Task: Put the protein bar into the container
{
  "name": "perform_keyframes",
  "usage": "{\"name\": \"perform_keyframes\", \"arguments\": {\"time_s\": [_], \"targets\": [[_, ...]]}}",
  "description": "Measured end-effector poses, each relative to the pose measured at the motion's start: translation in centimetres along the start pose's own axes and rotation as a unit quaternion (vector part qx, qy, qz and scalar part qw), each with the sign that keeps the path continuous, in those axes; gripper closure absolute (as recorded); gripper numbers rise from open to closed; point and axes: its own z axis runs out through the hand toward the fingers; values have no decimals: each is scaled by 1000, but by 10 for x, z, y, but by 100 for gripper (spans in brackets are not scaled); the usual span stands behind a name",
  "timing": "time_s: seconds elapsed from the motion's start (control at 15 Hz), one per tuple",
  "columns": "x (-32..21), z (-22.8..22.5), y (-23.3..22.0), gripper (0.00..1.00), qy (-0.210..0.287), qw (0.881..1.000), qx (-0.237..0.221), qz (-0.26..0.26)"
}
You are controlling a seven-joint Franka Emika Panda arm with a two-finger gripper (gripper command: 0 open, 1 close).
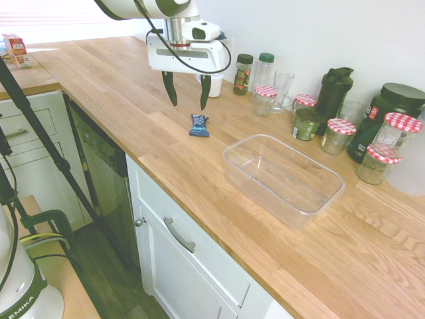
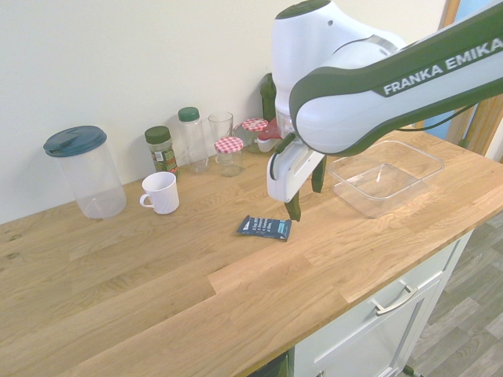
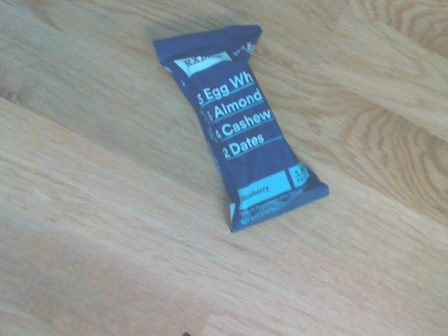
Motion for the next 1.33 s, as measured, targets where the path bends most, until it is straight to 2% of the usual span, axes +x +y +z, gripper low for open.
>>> {"name": "perform_keyframes", "arguments": {"time_s": [0.6, 0.87, 1.33], "targets": [[35, 36, -43, 0, -32, 997, -10, -64], [40, 63, -57, 0, -37, 996, -23, -80], [72, 88, -75, 0, -42, 994, -12, -97]]}}
